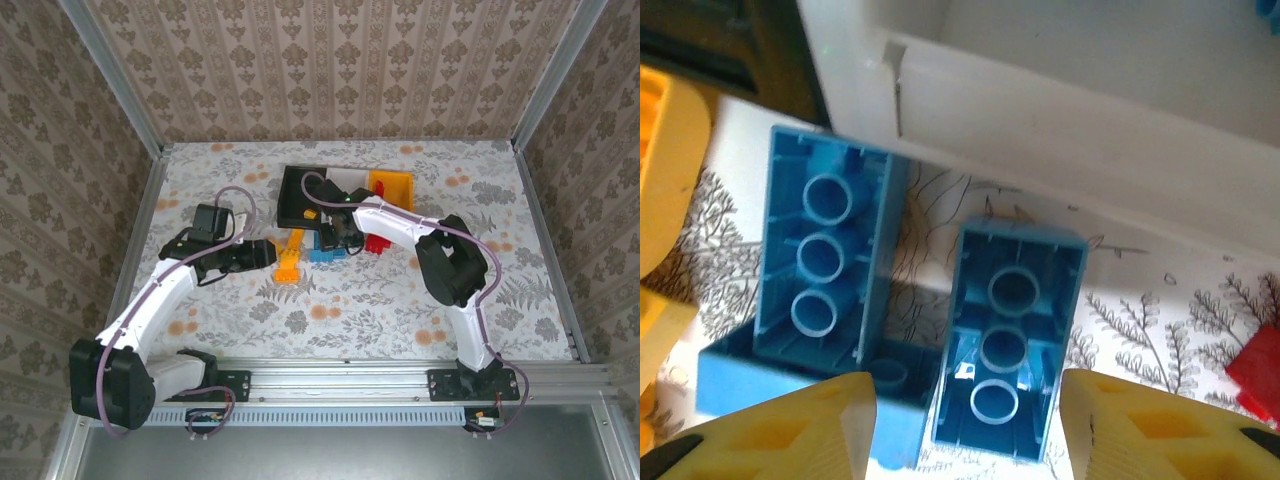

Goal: Sort the legos into containers by color

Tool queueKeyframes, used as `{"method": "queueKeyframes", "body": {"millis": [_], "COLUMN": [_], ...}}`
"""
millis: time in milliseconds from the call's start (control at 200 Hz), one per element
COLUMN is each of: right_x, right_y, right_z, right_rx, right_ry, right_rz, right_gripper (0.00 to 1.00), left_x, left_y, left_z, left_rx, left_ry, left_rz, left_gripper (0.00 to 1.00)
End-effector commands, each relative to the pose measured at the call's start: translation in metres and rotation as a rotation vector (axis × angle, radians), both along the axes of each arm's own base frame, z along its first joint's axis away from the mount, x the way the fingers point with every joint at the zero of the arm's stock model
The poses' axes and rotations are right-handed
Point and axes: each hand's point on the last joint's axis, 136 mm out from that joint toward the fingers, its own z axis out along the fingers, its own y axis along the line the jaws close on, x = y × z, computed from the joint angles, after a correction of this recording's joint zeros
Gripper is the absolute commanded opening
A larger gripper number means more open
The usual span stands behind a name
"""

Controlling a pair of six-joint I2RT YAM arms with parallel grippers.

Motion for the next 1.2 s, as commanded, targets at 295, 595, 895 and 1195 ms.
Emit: {"method": "queueKeyframes", "body": {"millis": [295, 595, 895, 1195], "right_x": [0.010, -0.008, -0.032, -0.016], "right_y": [-0.015, -0.028, -0.042, -0.053], "right_z": [-0.025, -0.034, 0.016, 0.115], "right_rx": [-0.050, -0.046, 0.039, 0.097], "right_ry": [0.050, 0.076, 0.001, -0.178], "right_rz": [-0.078, -0.099, -0.115, -0.094], "right_gripper": [0.46, 0.37, 0.30, 0.31], "left_x": [-0.005, -0.005, 0.000, -0.003], "left_y": [0.001, 0.001, -0.006, -0.016], "left_z": [-0.001, -0.001, -0.003, -0.006], "left_rx": [-0.029, -0.038, -0.077, -0.073], "left_ry": [0.001, 0.002, 0.013, 0.004], "left_rz": [-0.009, -0.006, -0.004, -0.032], "left_gripper": [0.68, 0.68, 0.69, 0.81]}}
